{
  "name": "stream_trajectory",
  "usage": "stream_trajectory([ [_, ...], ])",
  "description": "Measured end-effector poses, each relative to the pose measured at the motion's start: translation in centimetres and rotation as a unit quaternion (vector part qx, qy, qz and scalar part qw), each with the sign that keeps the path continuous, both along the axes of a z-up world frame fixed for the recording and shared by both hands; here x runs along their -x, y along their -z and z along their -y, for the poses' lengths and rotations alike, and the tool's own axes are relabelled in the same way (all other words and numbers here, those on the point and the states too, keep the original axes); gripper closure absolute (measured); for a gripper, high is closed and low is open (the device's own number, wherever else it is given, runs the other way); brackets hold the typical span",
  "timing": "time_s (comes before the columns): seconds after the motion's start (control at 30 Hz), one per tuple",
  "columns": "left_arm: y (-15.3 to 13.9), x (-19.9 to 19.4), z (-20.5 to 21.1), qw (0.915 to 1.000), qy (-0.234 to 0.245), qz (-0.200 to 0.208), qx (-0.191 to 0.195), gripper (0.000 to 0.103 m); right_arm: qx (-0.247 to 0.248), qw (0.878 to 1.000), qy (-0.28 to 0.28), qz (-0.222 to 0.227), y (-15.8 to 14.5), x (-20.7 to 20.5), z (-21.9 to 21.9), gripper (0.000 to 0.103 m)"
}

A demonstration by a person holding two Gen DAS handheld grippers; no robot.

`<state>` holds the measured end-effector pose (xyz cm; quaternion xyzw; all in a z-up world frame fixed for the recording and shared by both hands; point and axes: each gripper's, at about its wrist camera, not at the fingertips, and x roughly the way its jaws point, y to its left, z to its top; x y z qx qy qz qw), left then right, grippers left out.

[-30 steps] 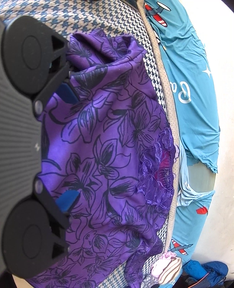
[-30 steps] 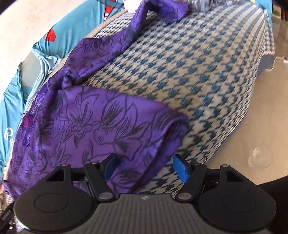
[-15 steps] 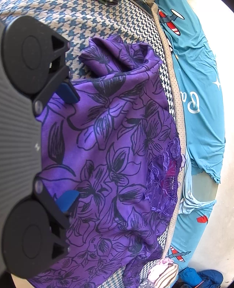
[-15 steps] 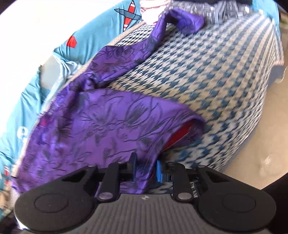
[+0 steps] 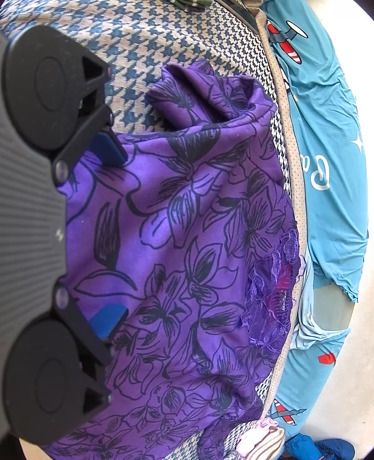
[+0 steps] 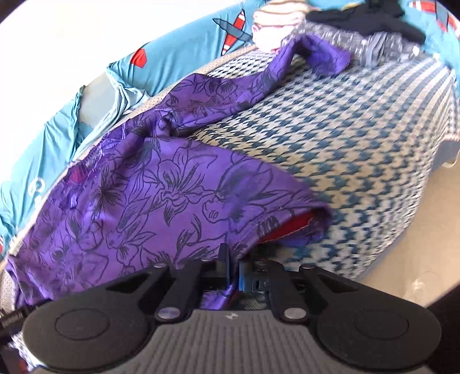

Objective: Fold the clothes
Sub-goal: 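Grasp the purple garment's red-lined hem with the right gripper and pull it flat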

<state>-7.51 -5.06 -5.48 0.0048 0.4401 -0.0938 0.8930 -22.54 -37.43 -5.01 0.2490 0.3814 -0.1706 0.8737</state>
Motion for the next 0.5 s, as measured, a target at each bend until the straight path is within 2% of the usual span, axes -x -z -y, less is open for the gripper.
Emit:
stream_trajectory([
  [0.23,-0.3,-0.1,-1.2,0.9998,-0.017,-0.004,0.010,0.000,0.049,0.998,-0.033,-0.030,-1.5,3.1,-2.4,0.096],
  [0.33,-0.4,-0.1,-1.7,0.9996,-0.023,-0.008,0.016,0.000,0.044,0.998,-0.019,-0.049,-1.4,3.7,-2.4,0.095],
  [0.5,-0.3,0.2,-2.2,0.9994,-0.029,-0.013,0.017,0.000,0.038,0.998,-0.036,-0.028,-2.5,3.6,-2.8,0.093],
])
